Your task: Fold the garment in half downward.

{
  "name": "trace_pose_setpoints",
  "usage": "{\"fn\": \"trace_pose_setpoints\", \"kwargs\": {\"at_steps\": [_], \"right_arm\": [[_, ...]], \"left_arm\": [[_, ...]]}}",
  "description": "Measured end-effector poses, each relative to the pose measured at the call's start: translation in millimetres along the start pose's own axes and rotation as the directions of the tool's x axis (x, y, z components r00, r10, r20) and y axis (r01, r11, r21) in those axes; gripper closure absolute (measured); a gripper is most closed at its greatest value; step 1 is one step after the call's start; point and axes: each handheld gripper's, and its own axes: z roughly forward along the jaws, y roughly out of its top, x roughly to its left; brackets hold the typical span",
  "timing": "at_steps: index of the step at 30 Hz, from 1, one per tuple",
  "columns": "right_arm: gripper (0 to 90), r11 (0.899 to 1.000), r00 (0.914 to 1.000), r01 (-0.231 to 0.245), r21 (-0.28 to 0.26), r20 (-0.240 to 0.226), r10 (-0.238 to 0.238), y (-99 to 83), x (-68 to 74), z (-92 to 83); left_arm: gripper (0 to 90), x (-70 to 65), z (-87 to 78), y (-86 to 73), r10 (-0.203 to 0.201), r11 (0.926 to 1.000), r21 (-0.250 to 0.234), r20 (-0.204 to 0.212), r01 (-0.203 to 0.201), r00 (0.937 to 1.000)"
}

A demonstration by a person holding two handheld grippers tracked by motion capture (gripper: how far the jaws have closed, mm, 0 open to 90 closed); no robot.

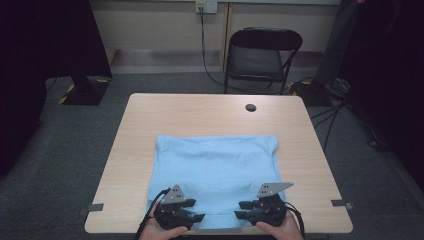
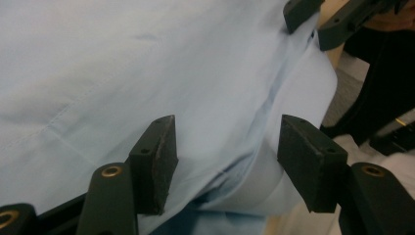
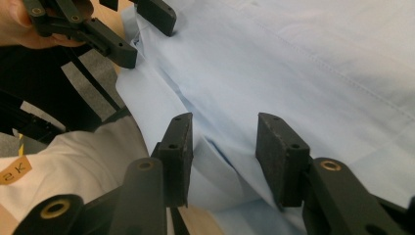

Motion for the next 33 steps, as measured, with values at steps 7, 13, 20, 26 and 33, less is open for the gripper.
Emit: {"fn": "trace_pose_setpoints", "kwargs": {"at_steps": [7,13,20,26,33], "right_arm": [[56.4,1.0,0.9992,0.017,0.022,0.036,-0.017,-10.1,6.4,4.5],[54.1,1.0,0.9998,-0.012,-0.009,0.017,0.012,-7.3,0.4,0.3],[49.7,0.984,0.9916,-0.062,-0.165,0.102,0.08,12.4,-24.6,-25.2],[48.2,0.974,0.9597,-0.156,-0.166,0.208,0.189,4.5,-61.8,-22.5],[43.5,0.971,0.9447,-0.189,-0.146,0.242,0.221,-3.0,-70.5,-20.1]], "left_arm": [[41.2,-3.3,3.2,-2.9,0.018,0.9992,0.034,0.028,-0.019,0.9995],[36.7,9.2,-12.4,5.8,-0.01,0.9982,-0.058,0.039,0.013,0.9992],[38.4,49.2,-25.7,16.4,-0.112,0.9899,-0.101,-0.116,0.1,0.987],[39.8,85.0,-28.5,7.4,-0.18,0.982,-0.094,-0.216,0.163,0.9596],[38.7,96.2,-29.5,-2.3,-0.194,0.9807,-0.08,-0.276,0.178,0.9415]]}}
